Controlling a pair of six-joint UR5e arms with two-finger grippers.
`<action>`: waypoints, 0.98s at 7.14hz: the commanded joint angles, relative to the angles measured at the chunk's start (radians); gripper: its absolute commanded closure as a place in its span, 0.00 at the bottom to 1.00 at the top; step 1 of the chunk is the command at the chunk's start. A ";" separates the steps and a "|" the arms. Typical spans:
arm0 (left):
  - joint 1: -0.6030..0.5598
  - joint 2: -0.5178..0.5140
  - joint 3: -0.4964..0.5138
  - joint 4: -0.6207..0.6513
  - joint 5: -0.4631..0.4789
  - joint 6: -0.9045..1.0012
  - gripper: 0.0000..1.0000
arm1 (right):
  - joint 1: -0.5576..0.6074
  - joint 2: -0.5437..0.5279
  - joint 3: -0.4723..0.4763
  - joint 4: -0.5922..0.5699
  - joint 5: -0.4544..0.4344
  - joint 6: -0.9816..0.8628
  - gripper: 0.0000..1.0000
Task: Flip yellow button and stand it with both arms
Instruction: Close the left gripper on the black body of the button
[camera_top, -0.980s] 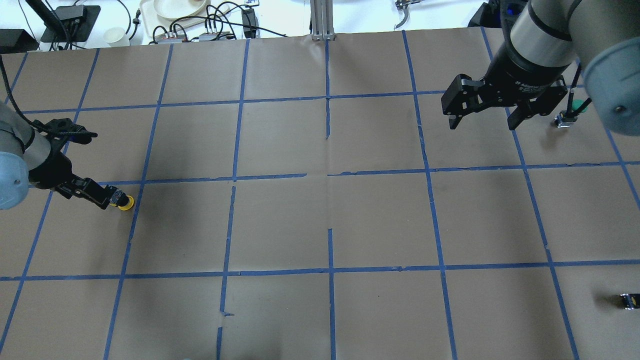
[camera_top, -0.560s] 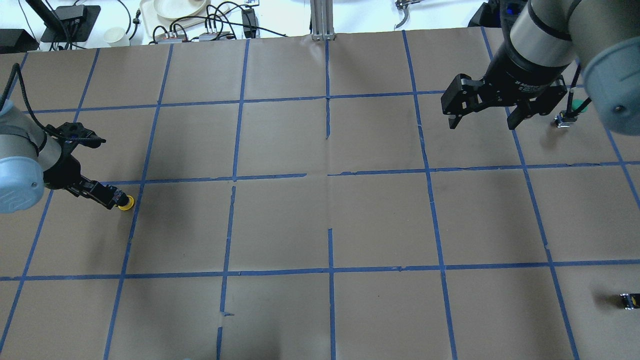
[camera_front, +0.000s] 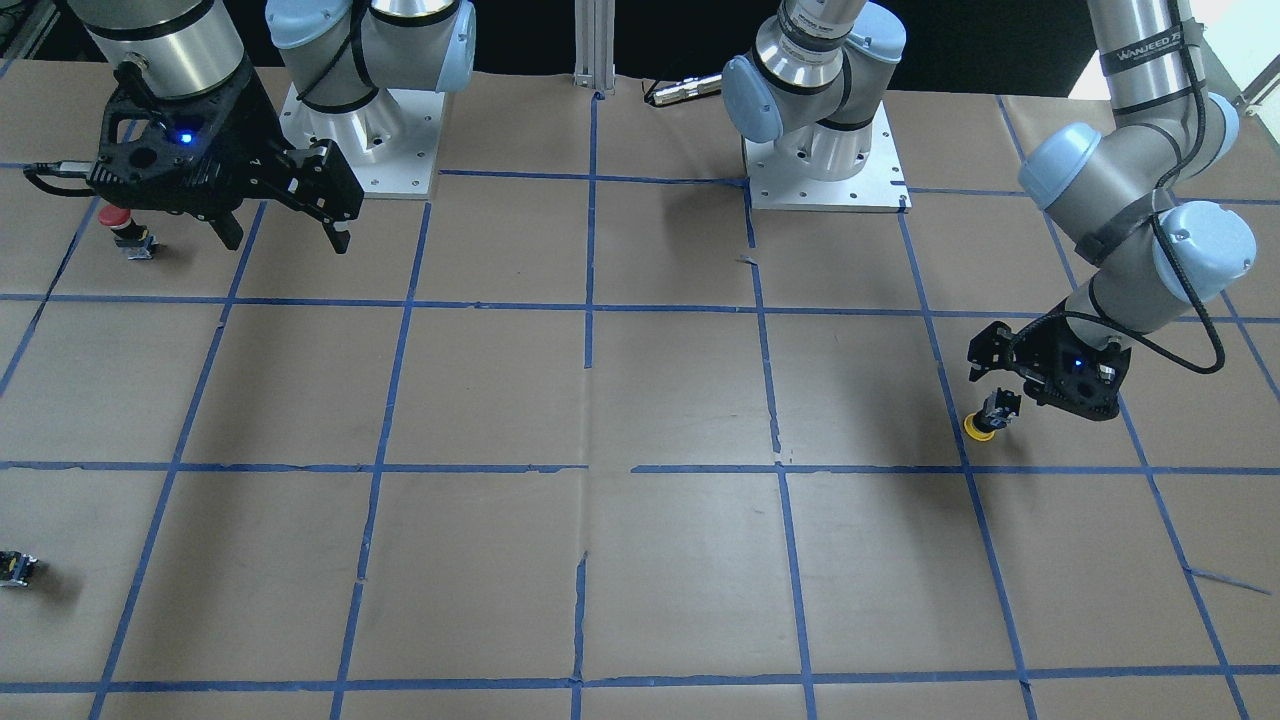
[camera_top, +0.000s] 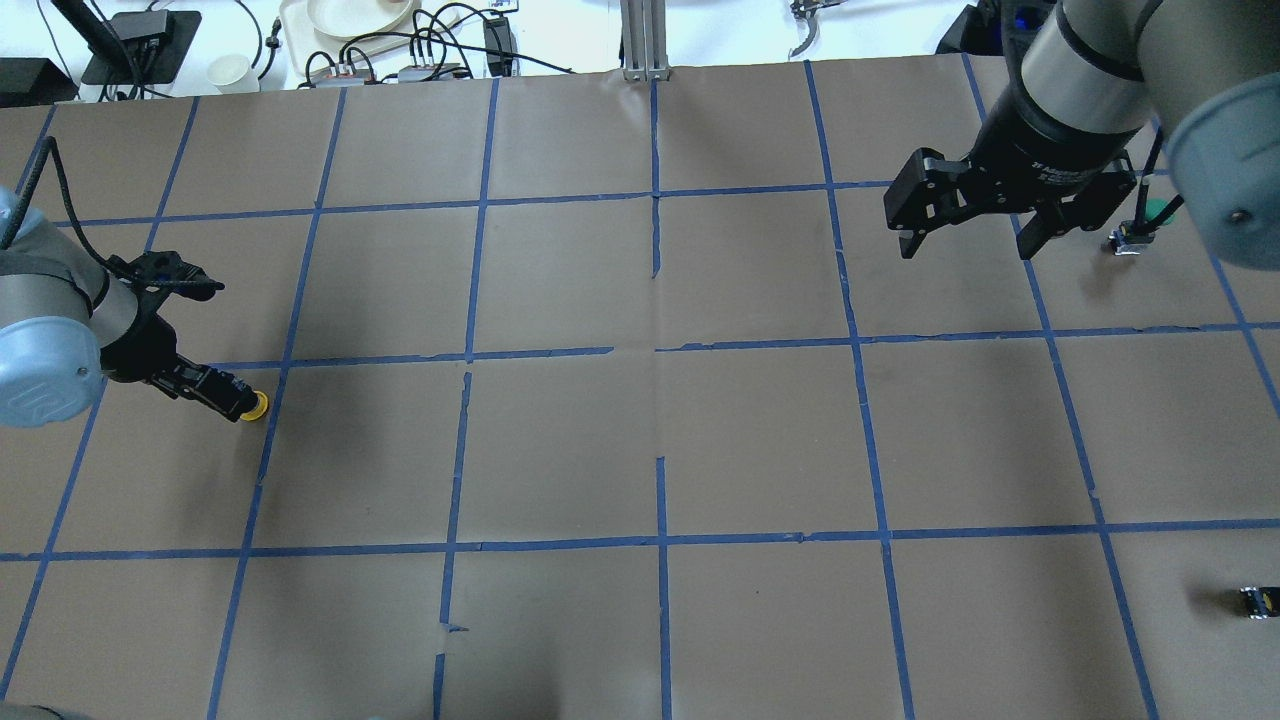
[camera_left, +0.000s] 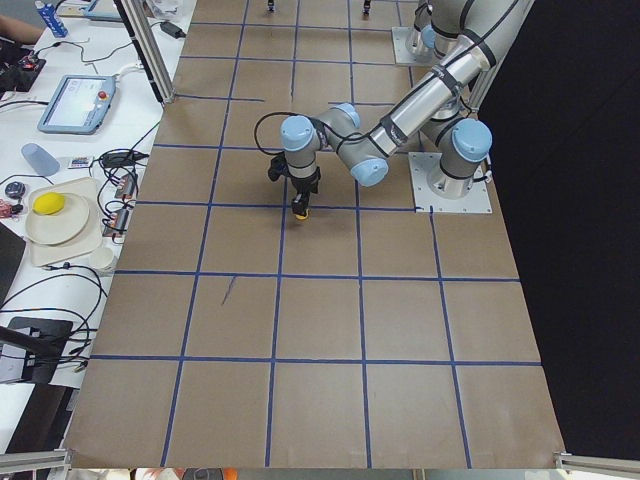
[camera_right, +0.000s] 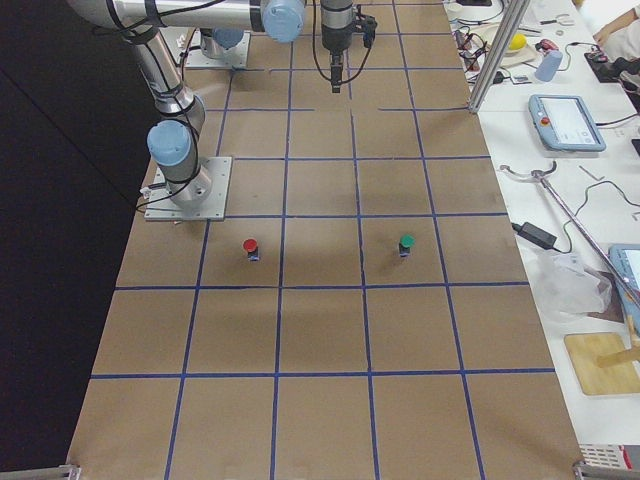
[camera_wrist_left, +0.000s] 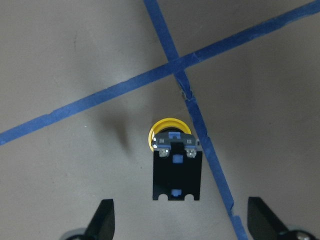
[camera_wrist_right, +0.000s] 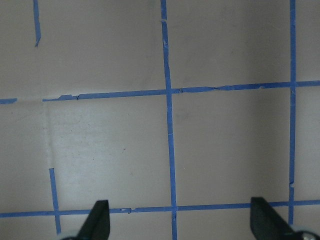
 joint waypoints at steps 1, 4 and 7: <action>0.000 -0.008 0.002 0.001 -0.001 -0.002 0.22 | -0.003 0.007 0.000 -0.003 -0.003 0.000 0.00; -0.002 -0.012 0.002 0.001 -0.036 -0.009 0.27 | 0.003 0.034 -0.018 -0.015 -0.006 0.000 0.00; 0.000 -0.020 0.004 0.001 -0.035 -0.008 0.91 | 0.009 0.121 -0.094 -0.015 0.010 0.012 0.00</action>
